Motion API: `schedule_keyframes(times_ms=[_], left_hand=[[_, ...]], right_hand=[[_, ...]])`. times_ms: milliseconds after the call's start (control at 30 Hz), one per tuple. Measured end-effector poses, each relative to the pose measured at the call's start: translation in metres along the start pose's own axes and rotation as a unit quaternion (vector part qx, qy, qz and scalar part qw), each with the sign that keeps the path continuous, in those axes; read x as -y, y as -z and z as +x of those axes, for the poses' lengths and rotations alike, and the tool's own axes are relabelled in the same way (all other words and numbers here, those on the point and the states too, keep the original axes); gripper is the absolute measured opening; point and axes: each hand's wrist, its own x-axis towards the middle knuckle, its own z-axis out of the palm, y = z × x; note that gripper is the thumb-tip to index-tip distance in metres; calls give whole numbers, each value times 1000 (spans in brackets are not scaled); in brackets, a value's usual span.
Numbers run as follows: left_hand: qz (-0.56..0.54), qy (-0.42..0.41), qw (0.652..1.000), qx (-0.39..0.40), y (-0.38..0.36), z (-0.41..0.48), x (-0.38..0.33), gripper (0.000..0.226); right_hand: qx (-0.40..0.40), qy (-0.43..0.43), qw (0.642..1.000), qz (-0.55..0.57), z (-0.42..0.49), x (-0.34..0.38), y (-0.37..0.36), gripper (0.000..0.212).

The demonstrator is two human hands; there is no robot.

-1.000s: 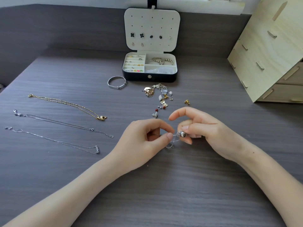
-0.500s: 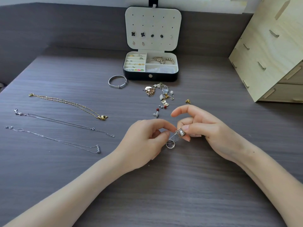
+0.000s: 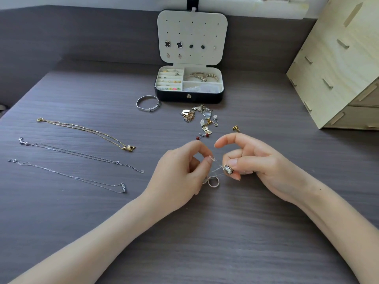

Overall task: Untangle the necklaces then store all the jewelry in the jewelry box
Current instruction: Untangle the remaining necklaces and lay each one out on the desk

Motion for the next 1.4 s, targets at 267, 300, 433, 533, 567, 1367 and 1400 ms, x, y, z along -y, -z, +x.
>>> schedule_keyframes(times_ms=[267, 300, 433, 533, 567, 1367, 1400], left_hand=[[-20, -12, 999, -43, -2, -3, -1, 9], [-21, -14, 999, -45, -2, -3, 0, 8], [-45, -16, 998, -47, -3, -2, 1, 9], [-81, -26, 996, -39, -2, -2, 2, 14], [-102, -25, 994, -37, -1, -2, 2, 17], [-139, 45, 989, 34, 1, 2, 3, 53], [-138, 48, 988, 39, 2, 2, 2, 55]], right_hand=[[13, -24, 999, -37, -1, 4, -3, 31], [14, -25, 998, -53, -1, 5, -4, 29], [17, -27, 997, -70, -2, 6, -8, 19], [12, -28, 997, -75, -3, 7, -8, 18], [11, -28, 996, -80, -3, 7, -8, 18], [0, -57, 985, -165, -6, 13, -12, 12], [-3, -58, 985, -160, -6, 12, -11, 11]])
